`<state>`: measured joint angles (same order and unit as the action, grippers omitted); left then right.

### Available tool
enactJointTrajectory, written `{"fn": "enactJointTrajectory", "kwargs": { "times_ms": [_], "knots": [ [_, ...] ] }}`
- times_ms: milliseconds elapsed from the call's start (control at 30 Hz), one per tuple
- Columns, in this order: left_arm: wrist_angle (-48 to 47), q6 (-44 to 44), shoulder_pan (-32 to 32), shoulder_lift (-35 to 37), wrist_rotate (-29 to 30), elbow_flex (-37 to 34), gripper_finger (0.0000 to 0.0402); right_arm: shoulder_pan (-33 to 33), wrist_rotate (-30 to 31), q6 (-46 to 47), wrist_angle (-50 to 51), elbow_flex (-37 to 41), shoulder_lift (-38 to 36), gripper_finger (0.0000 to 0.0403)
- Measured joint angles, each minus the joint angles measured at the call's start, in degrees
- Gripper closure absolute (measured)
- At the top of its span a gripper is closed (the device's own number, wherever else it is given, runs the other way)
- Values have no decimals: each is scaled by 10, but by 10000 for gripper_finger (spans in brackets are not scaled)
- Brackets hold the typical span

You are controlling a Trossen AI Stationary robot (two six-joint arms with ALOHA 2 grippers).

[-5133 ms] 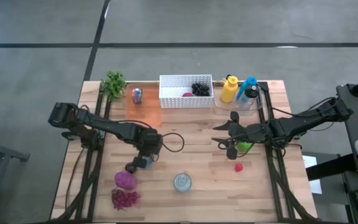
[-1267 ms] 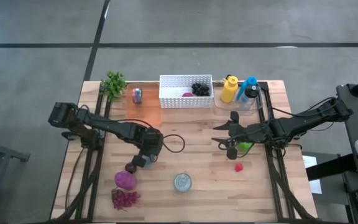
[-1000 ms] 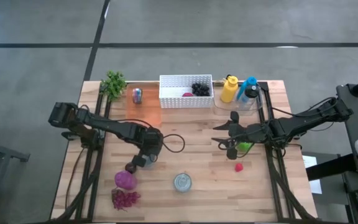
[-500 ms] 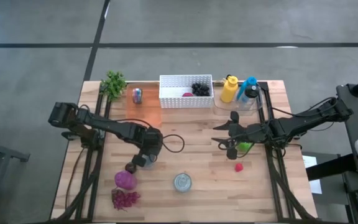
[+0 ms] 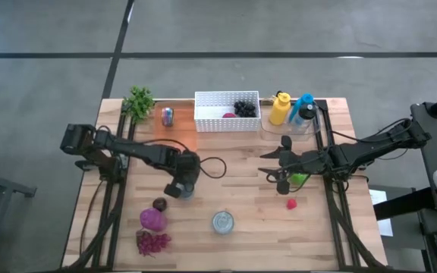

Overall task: Pick & Place Food Item
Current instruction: Put the yellow-blue tuna can into the orange bin

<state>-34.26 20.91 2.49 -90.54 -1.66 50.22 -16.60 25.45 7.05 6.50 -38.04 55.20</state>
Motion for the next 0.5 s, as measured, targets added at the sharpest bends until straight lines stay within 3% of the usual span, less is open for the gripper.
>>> {"fn": "enactJointTrajectory", "kwargs": {
  "times_ms": [500],
  "knots": [
    [-13, -72, -57, 0, -31, 0, 400, 0, 0, 0, 0, 0, 0, 204]
  ]
}}
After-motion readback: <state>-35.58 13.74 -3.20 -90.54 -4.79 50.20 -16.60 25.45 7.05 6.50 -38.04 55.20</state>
